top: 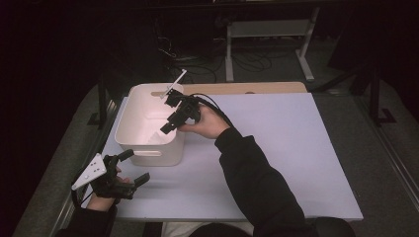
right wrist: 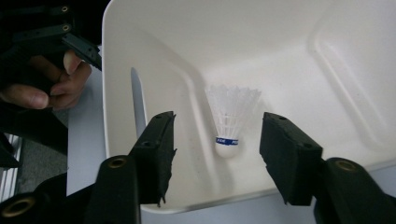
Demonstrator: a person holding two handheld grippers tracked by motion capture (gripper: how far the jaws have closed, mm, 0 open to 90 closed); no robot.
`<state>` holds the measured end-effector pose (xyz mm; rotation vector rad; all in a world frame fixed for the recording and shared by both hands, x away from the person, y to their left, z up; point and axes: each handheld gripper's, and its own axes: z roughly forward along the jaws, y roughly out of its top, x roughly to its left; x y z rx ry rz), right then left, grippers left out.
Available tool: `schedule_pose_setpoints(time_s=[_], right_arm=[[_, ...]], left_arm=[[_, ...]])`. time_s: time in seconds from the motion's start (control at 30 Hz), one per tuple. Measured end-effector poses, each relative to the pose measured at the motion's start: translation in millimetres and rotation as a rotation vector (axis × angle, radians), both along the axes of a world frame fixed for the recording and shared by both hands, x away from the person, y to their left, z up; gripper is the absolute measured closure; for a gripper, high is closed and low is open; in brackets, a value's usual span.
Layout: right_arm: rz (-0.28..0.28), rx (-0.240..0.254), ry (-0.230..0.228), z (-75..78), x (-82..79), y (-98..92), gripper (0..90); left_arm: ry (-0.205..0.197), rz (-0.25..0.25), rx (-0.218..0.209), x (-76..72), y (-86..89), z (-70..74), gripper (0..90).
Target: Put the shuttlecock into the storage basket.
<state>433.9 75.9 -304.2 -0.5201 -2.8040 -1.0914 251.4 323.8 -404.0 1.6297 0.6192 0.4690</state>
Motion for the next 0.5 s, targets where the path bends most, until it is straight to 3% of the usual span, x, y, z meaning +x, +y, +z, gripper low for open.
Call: schedule_pose_setpoints(time_s=[0.13,0.17,0.5], right_arm=[[-0.004,0.020,-0.009,3.0,-1.1,-3.9,36.8],[-0.010,0.023,-0.020,5.0,-2.1,-7.4,31.2],[-0.040,0.032,-0.039,9.8,-3.6,-19.7,19.5]], left_arm=[[0.002,0.000,0.000,0.3,0.1,0.0,0.0],[0.000,0.000,-0.002,-0.2,-0.1,0.1,0.0],[-0.001,0.000,-0.001,-0.3,0.2,0.1,0.0]])
